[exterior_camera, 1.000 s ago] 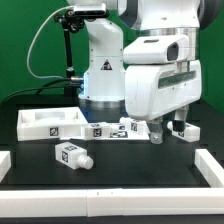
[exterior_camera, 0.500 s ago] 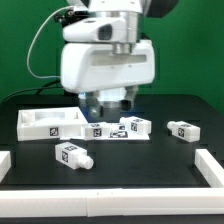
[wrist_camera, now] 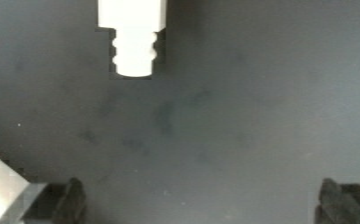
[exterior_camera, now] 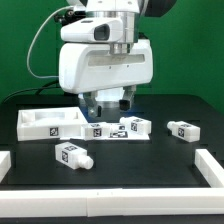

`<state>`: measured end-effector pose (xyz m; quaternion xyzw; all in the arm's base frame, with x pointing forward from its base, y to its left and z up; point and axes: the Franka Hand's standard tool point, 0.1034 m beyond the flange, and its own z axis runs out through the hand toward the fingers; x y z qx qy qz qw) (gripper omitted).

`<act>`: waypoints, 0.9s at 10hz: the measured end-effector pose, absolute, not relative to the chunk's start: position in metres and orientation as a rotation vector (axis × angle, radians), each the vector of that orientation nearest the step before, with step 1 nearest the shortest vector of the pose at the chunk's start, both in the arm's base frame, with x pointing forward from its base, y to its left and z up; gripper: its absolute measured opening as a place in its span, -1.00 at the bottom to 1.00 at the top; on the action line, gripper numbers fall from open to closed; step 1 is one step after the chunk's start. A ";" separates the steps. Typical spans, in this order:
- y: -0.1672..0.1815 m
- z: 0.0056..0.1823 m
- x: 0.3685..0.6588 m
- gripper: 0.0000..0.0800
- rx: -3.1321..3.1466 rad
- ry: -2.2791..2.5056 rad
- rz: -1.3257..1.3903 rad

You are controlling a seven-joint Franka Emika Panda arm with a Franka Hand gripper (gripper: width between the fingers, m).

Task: Assemble one leg

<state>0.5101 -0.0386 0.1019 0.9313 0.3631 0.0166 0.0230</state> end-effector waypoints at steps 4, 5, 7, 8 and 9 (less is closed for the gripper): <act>-0.109 0.122 0.469 0.62 2.980 0.774 0.026; -0.107 0.121 0.469 0.62 2.982 0.776 0.022; -0.106 0.121 0.470 0.62 2.981 0.780 0.020; -0.108 0.118 0.468 0.62 2.982 0.783 0.013; -0.120 0.107 0.453 0.62 2.992 0.786 -0.030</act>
Offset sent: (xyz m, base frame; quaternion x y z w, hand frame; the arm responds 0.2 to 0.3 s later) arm -0.0339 -0.0307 -0.0089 0.0204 0.0760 -0.0079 0.9969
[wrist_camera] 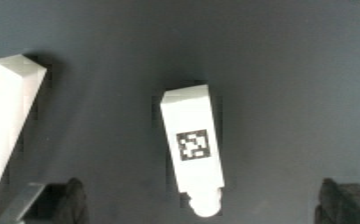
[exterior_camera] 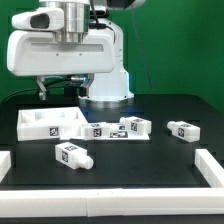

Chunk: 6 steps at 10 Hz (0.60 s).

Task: Assemble one leg

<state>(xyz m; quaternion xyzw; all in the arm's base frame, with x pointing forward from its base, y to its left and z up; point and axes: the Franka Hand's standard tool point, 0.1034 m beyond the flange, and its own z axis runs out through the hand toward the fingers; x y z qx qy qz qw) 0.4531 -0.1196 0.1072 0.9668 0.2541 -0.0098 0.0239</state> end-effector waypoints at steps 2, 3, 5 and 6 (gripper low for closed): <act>-0.165 0.088 0.404 0.62 3.034 0.699 -0.130; -0.181 0.086 0.391 0.62 3.055 0.668 -0.096; -0.179 0.090 0.395 0.62 3.069 0.658 -0.029; -0.179 0.089 0.395 0.62 3.070 0.657 -0.032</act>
Offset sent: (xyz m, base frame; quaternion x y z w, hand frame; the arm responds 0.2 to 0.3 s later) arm -0.0097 -0.0073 0.0108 0.0292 0.1748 0.0155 0.9840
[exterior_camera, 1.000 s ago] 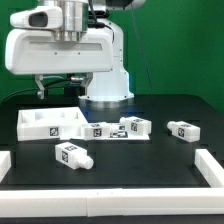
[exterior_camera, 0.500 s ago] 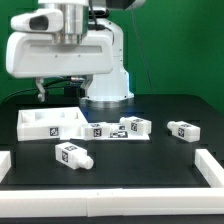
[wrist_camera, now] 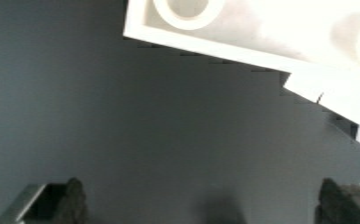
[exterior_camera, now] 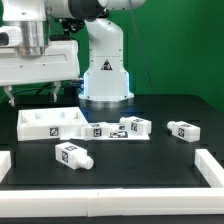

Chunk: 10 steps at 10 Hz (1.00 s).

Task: Assemble one leg

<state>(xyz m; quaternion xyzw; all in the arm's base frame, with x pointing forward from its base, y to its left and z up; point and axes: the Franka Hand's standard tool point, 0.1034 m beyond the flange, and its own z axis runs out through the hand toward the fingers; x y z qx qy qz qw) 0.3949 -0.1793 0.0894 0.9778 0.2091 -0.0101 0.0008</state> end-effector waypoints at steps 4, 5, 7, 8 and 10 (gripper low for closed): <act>-0.209 0.063 0.350 0.62 3.083 0.487 -0.052; -0.217 0.047 0.332 0.62 3.101 0.425 -0.104; -0.232 0.043 0.331 0.62 3.029 0.495 -0.019; -0.230 0.042 0.329 0.62 3.040 0.483 -0.029; -0.231 0.039 0.326 0.62 3.045 0.476 -0.043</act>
Offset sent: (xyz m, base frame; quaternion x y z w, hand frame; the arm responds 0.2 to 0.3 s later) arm -0.0884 -0.0572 -0.0471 -0.0315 -0.0042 0.1314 0.9908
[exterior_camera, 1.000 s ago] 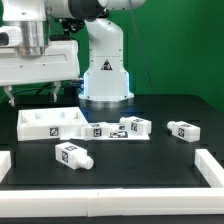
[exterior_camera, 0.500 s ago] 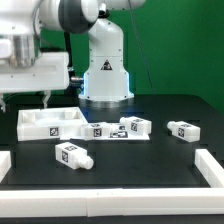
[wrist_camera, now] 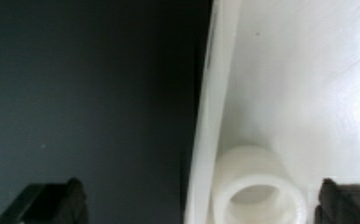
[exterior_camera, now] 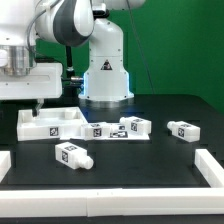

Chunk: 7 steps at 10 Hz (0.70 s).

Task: Assemble one leg

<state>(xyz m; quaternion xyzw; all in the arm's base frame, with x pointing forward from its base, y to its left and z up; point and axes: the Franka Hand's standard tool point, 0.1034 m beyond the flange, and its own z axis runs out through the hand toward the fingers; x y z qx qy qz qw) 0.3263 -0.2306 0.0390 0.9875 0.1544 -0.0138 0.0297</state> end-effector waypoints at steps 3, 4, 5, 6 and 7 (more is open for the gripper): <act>-0.232 0.013 0.301 0.62 3.101 0.399 -0.173; -0.227 0.010 0.303 0.62 3.091 0.401 -0.162; -0.224 0.008 0.306 0.62 3.073 0.419 -0.143; -0.225 0.008 0.304 0.62 3.078 0.418 -0.150; -0.225 0.008 0.304 0.34 3.078 0.417 -0.151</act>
Offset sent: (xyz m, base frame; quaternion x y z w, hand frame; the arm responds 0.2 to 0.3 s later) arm -0.0082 0.0259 -0.0528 0.0405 0.0034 0.0526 0.9978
